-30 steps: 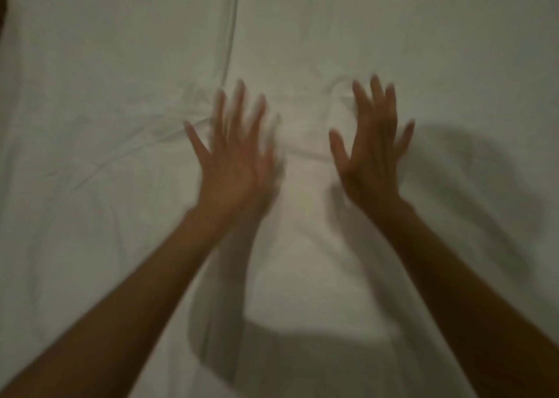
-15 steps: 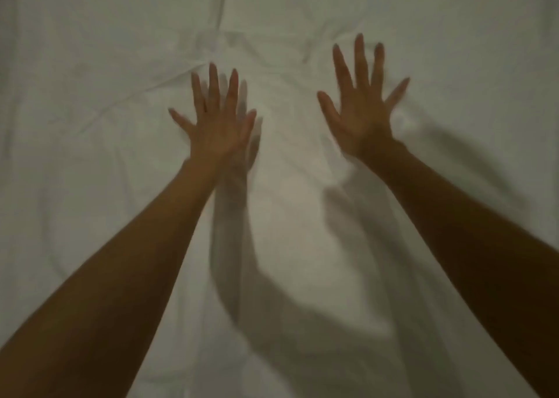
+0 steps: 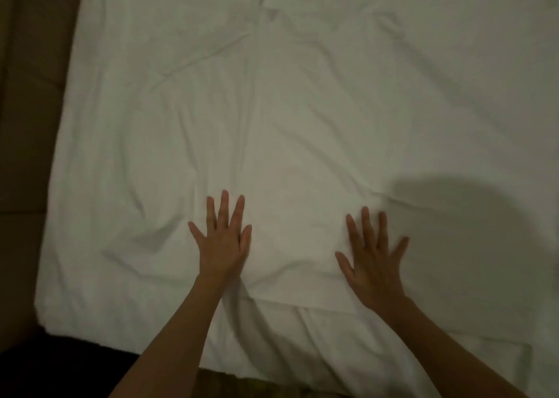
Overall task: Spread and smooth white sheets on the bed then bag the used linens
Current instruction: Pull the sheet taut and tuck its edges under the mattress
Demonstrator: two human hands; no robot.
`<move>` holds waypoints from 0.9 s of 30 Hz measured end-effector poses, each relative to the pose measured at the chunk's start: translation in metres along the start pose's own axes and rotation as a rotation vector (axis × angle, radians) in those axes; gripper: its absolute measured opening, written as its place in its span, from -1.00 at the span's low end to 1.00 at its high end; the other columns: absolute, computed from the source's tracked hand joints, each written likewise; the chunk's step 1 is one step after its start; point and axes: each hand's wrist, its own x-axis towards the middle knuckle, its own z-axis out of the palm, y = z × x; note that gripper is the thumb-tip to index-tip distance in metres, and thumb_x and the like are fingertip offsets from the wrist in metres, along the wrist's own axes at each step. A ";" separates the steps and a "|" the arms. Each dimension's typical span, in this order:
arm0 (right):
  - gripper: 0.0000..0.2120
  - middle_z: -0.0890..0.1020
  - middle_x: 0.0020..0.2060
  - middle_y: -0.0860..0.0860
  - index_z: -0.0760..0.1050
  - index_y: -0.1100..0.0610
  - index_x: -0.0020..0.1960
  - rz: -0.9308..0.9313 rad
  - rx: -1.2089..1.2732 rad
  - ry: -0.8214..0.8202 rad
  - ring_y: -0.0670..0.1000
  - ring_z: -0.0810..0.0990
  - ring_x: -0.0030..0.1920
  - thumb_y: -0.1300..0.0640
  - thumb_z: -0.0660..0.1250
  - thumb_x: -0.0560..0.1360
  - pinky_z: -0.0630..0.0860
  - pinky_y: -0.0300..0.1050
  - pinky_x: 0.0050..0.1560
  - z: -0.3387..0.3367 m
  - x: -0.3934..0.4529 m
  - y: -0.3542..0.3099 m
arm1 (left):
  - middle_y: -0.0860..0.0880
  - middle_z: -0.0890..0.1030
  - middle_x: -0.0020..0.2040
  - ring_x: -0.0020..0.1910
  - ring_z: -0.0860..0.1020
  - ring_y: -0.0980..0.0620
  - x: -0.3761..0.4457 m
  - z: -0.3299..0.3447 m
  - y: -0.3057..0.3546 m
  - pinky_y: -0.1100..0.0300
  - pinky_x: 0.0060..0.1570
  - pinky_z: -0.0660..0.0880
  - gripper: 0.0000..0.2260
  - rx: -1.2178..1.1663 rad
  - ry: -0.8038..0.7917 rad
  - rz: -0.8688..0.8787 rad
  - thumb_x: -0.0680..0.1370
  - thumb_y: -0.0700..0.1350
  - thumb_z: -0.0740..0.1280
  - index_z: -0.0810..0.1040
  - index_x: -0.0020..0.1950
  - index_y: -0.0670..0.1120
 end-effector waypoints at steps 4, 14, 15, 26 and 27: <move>-0.26 0.08 0.55 0.16 0.13 0.03 0.54 -0.078 -0.020 -0.085 0.30 0.04 0.52 -0.28 0.06 0.44 0.19 0.61 0.14 0.011 -0.039 -0.011 | 0.05 -0.32 0.56 0.54 -0.33 -0.05 -0.035 0.007 -0.009 -0.42 0.39 -0.07 -0.47 -0.028 -0.077 -0.159 0.64 0.19 -0.11 -0.25 0.56 0.14; -0.22 0.15 0.54 0.11 0.10 0.01 0.53 -0.212 -0.062 -0.166 0.26 0.09 0.51 -0.27 0.12 0.38 0.18 0.57 0.19 0.026 -0.057 -0.069 | 0.03 -0.19 0.60 0.56 -0.16 -0.17 -0.063 -0.015 -0.061 -0.42 0.39 0.00 -0.45 -0.215 -0.208 -0.443 0.66 0.14 0.02 -0.14 0.59 0.11; -0.19 0.13 0.54 0.11 0.09 0.01 0.54 -0.220 -0.059 -0.173 0.26 0.07 0.51 -0.26 0.18 0.37 0.18 0.57 0.20 0.027 -0.054 -0.082 | 0.03 -0.13 0.60 0.56 -0.10 -0.16 -0.061 -0.021 -0.071 -0.41 0.39 0.00 -0.45 -0.210 -0.190 -0.438 0.66 0.12 0.05 -0.09 0.59 0.08; -0.21 -0.37 0.52 0.02 -0.29 -0.07 0.56 -0.265 0.036 -0.169 0.18 -0.43 0.49 -0.30 0.08 0.54 -0.23 0.45 0.37 0.035 -0.004 -0.274 | -0.11 0.51 0.30 0.29 0.47 -0.10 -0.012 -0.068 -0.196 0.15 0.19 0.36 -0.62 -0.664 0.088 -0.503 0.57 -0.10 0.33 0.44 0.37 -0.14; -0.21 -0.37 0.52 0.02 -0.29 -0.07 0.56 -0.268 0.030 -0.174 0.17 -0.42 0.49 -0.30 0.07 0.54 -0.22 0.45 0.38 0.034 0.001 -0.291 | -0.08 0.57 0.21 0.23 0.51 -0.08 -0.007 -0.071 -0.203 0.18 0.13 0.38 -0.67 -0.719 0.065 -0.509 0.54 -0.08 0.36 0.51 0.28 -0.13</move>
